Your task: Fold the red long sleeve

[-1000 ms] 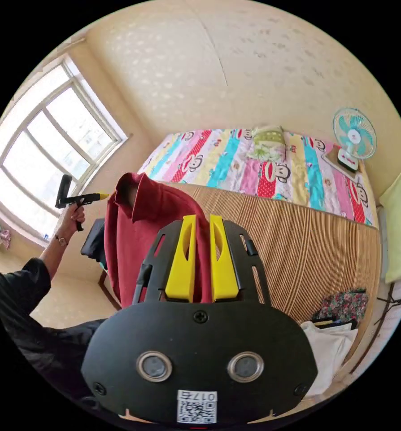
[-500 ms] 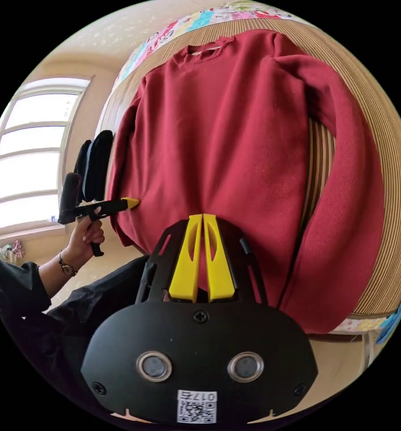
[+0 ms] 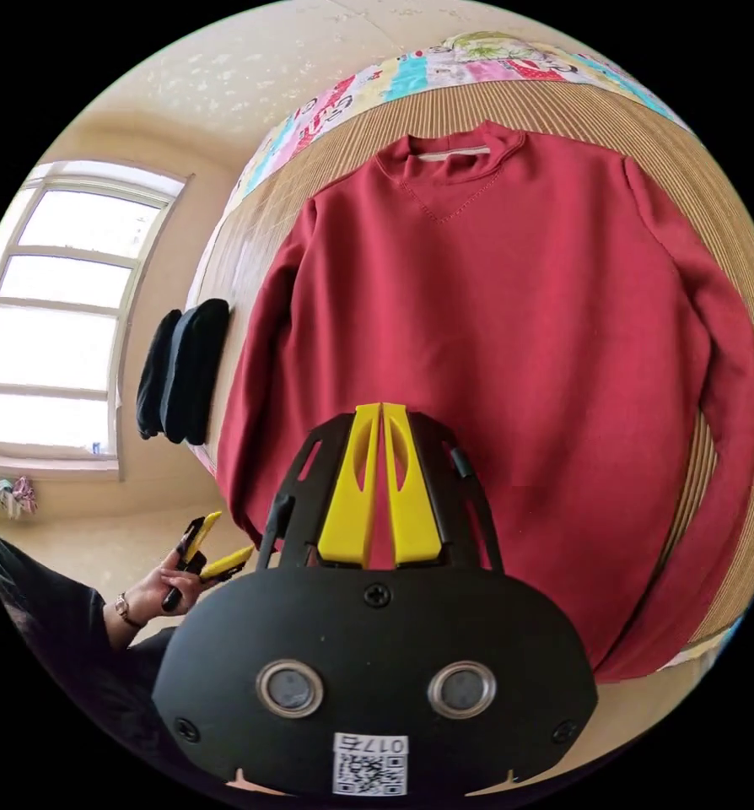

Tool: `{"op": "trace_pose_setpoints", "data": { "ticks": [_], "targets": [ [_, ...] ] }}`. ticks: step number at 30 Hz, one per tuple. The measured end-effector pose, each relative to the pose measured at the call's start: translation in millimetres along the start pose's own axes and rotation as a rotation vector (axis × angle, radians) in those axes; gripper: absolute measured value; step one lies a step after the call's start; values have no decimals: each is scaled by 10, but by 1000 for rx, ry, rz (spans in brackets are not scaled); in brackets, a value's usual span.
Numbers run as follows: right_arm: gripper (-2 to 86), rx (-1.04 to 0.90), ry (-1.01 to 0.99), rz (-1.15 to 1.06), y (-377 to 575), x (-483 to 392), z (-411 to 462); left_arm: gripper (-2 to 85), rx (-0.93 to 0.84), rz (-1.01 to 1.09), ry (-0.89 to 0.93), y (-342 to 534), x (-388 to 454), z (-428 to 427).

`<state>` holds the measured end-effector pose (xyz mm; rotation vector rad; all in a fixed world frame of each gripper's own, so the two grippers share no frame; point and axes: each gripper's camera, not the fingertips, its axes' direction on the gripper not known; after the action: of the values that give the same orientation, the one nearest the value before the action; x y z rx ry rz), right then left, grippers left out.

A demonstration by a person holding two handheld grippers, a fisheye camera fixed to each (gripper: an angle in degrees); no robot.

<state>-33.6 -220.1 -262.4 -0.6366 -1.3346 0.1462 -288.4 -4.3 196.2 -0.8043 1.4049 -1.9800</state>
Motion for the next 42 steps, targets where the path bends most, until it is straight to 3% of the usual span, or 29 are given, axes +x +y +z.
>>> {"op": "trace_pose_setpoints", "data": {
  "ticks": [1,3,5,9,12,14,15,17,21,24,27,29,32,33,37,39,42],
  "targets": [
    [7,25,-2,4,22,15,5,155,26,-39,102,-87,-48,-67],
    [6,112,-34,14,143,134,-41,129,41,-48,141,-207,20,-174],
    [6,155,-88,43,235,275,-96,39,50,69,133,-274,315,-416],
    [5,143,-77,83,252,392,-220,12,29,345,67,-160,1067,-899],
    [5,112,35,57,203,319,-285,8,20,738,17,237,2047,-1224],
    [5,119,68,69,216,320,-334,6,38,1131,-119,861,2879,-1306],
    [5,129,67,81,235,346,-368,6,49,1226,-168,1045,3057,-1286],
    [5,148,37,113,268,430,-420,7,86,1554,-274,1729,3545,-1036],
    [5,213,-54,155,375,711,-565,11,61,1875,-237,2519,3679,-129],
    [6,198,-171,214,394,968,-704,18,-89,2048,-204,3140,3123,993],
    [8,192,-362,299,495,1318,-980,29,-304,2120,-254,3612,1888,2155],
    [11,296,-444,340,715,1586,-1321,52,-474,2090,-427,3785,613,2978],
    [26,414,-441,512,1228,2193,-1925,71,-809,1954,-670,3799,-846,3537],
    [36,449,-419,602,1468,2451,-2151,70,-847,1930,-700,3784,-1090,3548],
    [83,501,-529,1040,2300,3228,-2505,66,-887,1813,-876,3544,-2147,3242],
    [115,417,-754,1300,2704,3559,-2319,66,-847,1767,-951,3355,-2359,3091],
    [120,516,-1152,1516,3084,3752,-1888,66,-734,1715,-1090,2972,-2529,2909]
  ]
}}
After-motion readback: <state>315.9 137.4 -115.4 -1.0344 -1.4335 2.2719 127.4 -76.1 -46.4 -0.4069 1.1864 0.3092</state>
